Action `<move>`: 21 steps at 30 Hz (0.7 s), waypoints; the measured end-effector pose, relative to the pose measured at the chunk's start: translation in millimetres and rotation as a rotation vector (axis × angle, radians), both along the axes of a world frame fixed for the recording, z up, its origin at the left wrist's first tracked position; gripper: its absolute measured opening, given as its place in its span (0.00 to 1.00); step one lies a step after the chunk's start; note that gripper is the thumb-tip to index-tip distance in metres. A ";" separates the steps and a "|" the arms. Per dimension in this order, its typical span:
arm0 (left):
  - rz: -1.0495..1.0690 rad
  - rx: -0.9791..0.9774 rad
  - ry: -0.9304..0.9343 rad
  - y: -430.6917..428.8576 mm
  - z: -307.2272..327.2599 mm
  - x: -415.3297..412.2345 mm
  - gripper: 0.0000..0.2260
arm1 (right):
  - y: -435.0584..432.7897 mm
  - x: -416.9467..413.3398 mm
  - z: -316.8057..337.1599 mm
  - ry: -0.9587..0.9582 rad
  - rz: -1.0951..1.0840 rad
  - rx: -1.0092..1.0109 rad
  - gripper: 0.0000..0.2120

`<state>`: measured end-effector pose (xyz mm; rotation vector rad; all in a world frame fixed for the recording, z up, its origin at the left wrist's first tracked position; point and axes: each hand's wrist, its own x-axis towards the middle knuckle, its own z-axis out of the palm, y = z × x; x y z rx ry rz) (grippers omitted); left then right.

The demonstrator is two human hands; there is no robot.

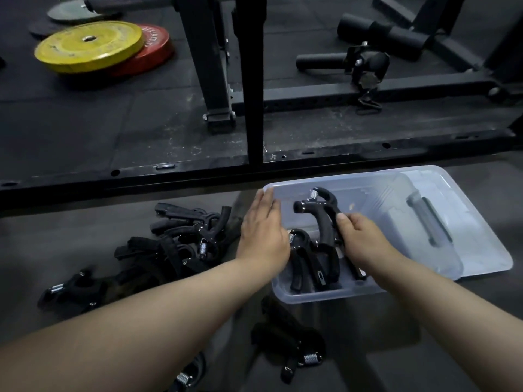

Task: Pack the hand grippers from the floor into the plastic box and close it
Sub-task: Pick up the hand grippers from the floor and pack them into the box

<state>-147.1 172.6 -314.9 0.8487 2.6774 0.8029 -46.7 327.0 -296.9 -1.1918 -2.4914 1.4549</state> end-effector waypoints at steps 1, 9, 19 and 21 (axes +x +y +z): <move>0.015 0.035 0.002 -1.0 -0.9 2.4 0.27 | 5.0 1.2 -2.8 -0.055 -0.001 0.003 0.16; 0.056 0.149 -0.051 -5.2 -0.7 4.0 0.27 | 17.2 -15.6 -31.6 -0.423 0.195 -0.027 0.12; 0.037 0.137 -0.063 -5.5 -1.0 3.7 0.25 | -6.1 -29.6 -41.3 -0.540 0.435 0.118 0.13; 0.043 0.138 -0.067 -5.2 -0.4 3.7 0.25 | -0.5 -27.6 -38.9 -0.537 0.416 0.169 0.13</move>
